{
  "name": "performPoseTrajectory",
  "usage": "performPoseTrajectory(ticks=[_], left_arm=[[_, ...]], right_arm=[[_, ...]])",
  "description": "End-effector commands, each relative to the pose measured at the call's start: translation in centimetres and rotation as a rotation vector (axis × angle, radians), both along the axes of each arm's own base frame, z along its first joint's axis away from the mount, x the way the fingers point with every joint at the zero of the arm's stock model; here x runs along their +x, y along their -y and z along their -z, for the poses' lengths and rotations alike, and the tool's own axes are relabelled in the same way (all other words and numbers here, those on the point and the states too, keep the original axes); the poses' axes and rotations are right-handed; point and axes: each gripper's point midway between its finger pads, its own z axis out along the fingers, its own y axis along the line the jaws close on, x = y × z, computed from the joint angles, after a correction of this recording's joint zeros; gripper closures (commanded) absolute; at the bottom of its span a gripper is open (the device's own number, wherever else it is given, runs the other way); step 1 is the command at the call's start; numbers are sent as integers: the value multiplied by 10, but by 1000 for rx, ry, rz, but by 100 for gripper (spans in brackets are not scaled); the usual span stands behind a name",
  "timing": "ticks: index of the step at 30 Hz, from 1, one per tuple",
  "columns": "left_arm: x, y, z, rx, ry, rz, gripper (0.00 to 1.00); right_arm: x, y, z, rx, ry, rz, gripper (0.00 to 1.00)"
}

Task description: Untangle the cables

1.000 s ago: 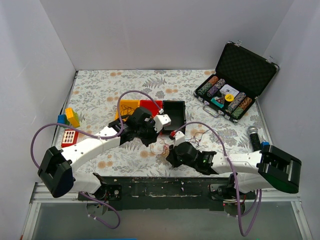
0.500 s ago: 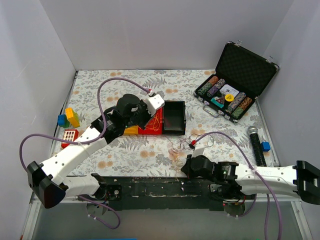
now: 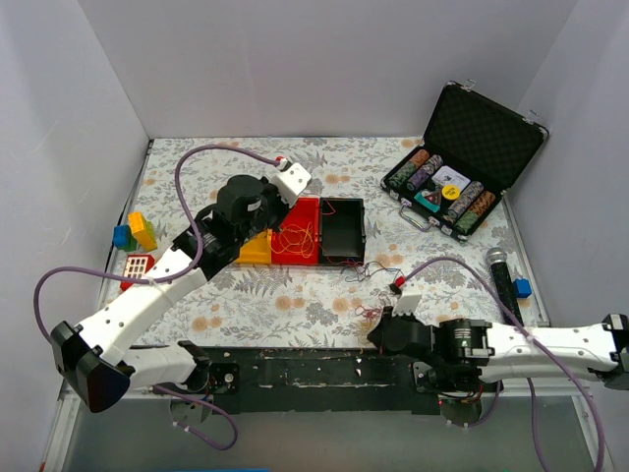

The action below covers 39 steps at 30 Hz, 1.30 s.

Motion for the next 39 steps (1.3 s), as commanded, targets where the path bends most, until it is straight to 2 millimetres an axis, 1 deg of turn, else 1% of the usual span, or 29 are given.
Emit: performPoseTrajectory(ticks=[1,4,6,7,8,10,11,13,15,17,18,21,22,23,24,25,26,27,28,29,31,33,35,36,38,39], left_arm=[[-19,-1,5,-4,-41,70,100],[-46,5,36,19,-151,185,100],[-66,7,60,51,-239,263,98],[-75,8,70,59,-282,294,95],[-86,11,76,55,-319,344,91],[-100,13,82,43,-362,397,89],[-105,14,80,32,-365,419,90],[-108,16,76,9,-357,434,98],[-104,18,67,-10,-328,431,100],[-98,20,50,-24,-268,423,100],[-93,21,41,-34,-237,412,100],[-82,23,7,-53,-133,406,100],[-79,23,0,-56,-115,399,100],[-78,24,-3,-55,-112,397,100],[-79,25,-2,-50,-123,403,100],[-81,24,5,-38,-148,410,97],[-86,25,14,-24,-179,431,90],[-92,26,23,-17,-214,453,79],[-96,25,33,-12,-249,460,74],[-100,24,43,-5,-274,467,71],[-108,21,57,3,-309,473,64],[-111,18,66,13,-322,478,48],[-112,17,68,18,-321,479,32],[-111,17,64,10,-308,480,27],[-114,21,53,-18,-285,505,23],[-119,24,48,-34,-282,534,22]], right_arm=[[29,-18,-97,232,201,45,99],[37,-19,-148,310,303,22,99],[39,-22,-172,336,353,-7,99],[39,-24,-179,340,372,-26,99],[39,-27,-188,352,386,-39,99],[39,-30,-200,360,415,-62,99],[39,-31,-206,369,423,-61,99],[41,-31,-214,378,447,-66,99],[43,-28,-216,366,454,-51,99],[45,-25,-211,336,456,-50,99],[45,-24,-205,315,451,-50,99],[42,-22,-173,235,401,-56,99],[40,-23,-167,233,388,-59,99],[38,-26,-161,240,376,-68,99],[36,-30,-159,256,368,-76,99],[35,-34,-158,269,365,-81,99],[34,-36,-160,283,366,-84,99],[34,-38,-163,292,367,-87,99],[34,-41,-168,305,373,-93,99],[34,-44,-175,317,381,-97,99],[33,-48,-187,338,397,-110,99],[33,-52,-201,363,413,-122,99],[32,-56,-215,398,425,-128,99],[32,-57,-223,418,431,-127,99],[32,-60,-234,457,439,-126,99],[32,-63,-242,494,446,-122,99]])
